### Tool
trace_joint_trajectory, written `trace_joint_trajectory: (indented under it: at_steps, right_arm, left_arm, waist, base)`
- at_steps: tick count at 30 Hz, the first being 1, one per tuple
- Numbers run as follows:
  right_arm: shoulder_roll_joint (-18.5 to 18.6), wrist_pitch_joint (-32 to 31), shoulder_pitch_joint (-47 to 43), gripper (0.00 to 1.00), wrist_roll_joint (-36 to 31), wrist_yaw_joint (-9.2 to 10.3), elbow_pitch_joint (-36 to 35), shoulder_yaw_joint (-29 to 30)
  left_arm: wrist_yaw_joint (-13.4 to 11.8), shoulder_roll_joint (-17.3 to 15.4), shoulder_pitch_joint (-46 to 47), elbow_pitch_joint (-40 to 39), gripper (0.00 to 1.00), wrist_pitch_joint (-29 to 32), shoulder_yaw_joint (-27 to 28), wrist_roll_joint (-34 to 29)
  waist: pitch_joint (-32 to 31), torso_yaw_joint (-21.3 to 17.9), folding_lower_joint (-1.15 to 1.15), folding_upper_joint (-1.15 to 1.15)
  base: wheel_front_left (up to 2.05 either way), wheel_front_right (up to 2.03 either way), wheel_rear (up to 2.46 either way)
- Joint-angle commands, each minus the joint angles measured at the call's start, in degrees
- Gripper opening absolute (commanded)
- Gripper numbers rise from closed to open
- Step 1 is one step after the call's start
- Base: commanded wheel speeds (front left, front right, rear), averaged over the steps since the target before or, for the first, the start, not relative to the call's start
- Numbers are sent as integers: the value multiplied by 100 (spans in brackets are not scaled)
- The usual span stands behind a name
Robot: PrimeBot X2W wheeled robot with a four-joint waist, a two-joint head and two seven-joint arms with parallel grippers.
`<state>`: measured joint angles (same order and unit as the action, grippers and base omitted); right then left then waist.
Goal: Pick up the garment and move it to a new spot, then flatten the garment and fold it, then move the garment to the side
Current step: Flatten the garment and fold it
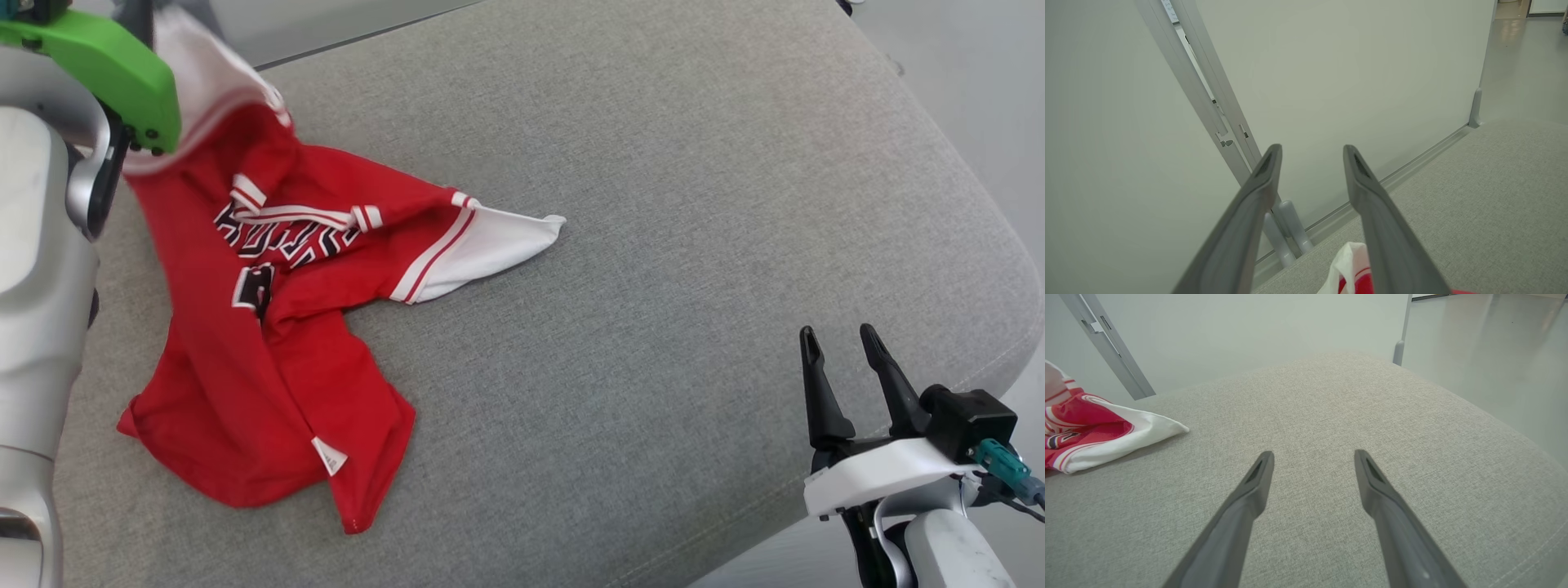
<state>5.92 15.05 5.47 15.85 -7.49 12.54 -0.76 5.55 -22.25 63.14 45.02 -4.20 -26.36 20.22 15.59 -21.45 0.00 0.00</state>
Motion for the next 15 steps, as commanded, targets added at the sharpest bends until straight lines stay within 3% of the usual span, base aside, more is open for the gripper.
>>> trace_joint_trajectory:
  at_steps: [1,7,11,15]
  right_arm:
    - [5,20,-50,100,-40,0,3,11]
    - [103,20,-350,100,-135,0,-27,90]
    - [153,20,-616,100,-183,0,-55,183]
    - [185,20,-873,100,-227,0,-106,260]
  left_arm:
    - [-38,-3,-60,118,100,-50,47,52]
    - [-62,223,-729,234,100,-217,270,518]
    - [-88,426,-1697,-177,100,-165,456,992]
    - [-317,593,-2917,-951,100,43,521,1356]
  waist:
    - [-71,22,0,0]
    - [-571,351,0,0]
    - [-923,637,0,0]
    - [-1172,960,0,0]
  base:
    - [0,0,0]
    - [0,0,0]
    - [0,0,0]
    - [0,0,0]
